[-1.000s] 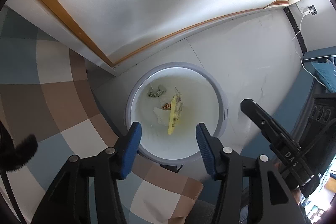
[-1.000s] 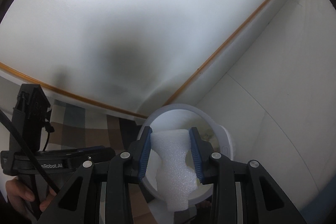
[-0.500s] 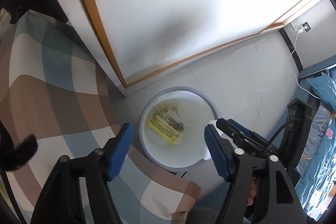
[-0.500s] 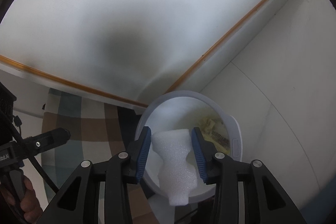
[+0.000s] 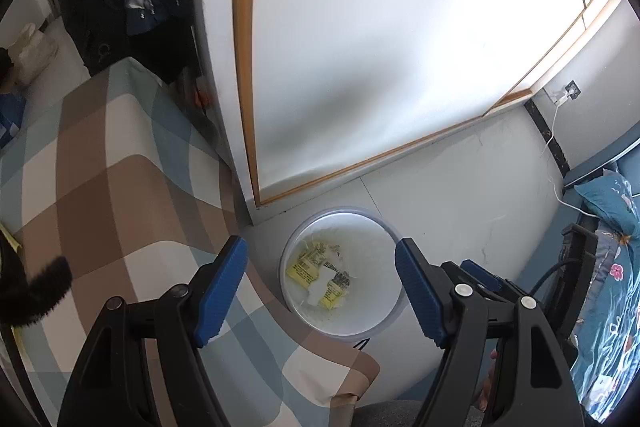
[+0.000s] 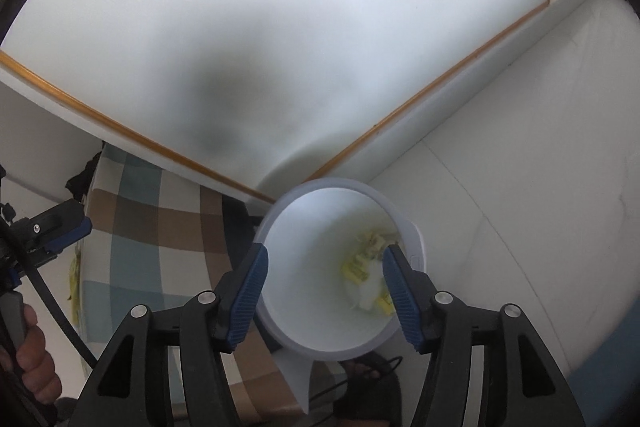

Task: Collect trash
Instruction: 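Move both tools back over the table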

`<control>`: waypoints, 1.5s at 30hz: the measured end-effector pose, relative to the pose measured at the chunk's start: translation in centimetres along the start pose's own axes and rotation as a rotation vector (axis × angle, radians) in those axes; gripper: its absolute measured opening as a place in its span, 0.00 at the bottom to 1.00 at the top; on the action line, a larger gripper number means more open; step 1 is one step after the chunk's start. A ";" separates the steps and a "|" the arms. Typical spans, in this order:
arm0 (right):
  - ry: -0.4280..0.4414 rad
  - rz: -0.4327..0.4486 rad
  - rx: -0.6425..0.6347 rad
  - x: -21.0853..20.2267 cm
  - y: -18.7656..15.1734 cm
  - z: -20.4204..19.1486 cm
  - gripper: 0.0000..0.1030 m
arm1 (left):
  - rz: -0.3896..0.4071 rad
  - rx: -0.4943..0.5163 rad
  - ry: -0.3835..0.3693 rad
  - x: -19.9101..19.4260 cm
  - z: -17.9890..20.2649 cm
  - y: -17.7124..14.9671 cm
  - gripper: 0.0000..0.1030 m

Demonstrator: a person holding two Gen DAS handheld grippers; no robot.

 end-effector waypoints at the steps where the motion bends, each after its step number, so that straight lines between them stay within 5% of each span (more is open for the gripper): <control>1: 0.003 0.014 -0.010 -0.6 0.2 -0.4 0.65 | 0.020 -0.006 0.025 -0.7 -0.3 0.2 0.71; 13: -0.015 0.154 -0.154 -8.3 1.5 -7.1 0.77 | 0.181 -0.071 0.072 -7.8 -3.1 0.0 0.79; 24: 0.088 0.320 -0.354 -15.0 1.0 -19.9 0.90 | 0.353 -0.187 0.126 -15.8 -10.7 -2.2 0.84; 32: 0.140 0.339 -0.473 -14.8 -2.2 -28.6 0.93 | 0.475 -0.301 0.206 -20.7 -18.2 -5.0 0.94; 41: 0.188 0.273 -0.610 -11.2 -6.2 -37.1 0.93 | 0.511 -0.387 0.294 -23.6 -27.1 -7.7 0.97; 45: 0.183 0.206 -0.659 -8.2 -7.7 -39.9 0.93 | 0.511 -0.437 0.259 -23.4 -30.6 -8.9 0.97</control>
Point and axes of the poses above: each gripper's, at about its wrist camera, not at the fingertips, and x roughly the way its jaws point, z to its right, y to its top, the point moved 10 cm from there along x, roughly the way its jaws point, and after that the axes turned 5 degrees about -z, right-handed, at the moved point
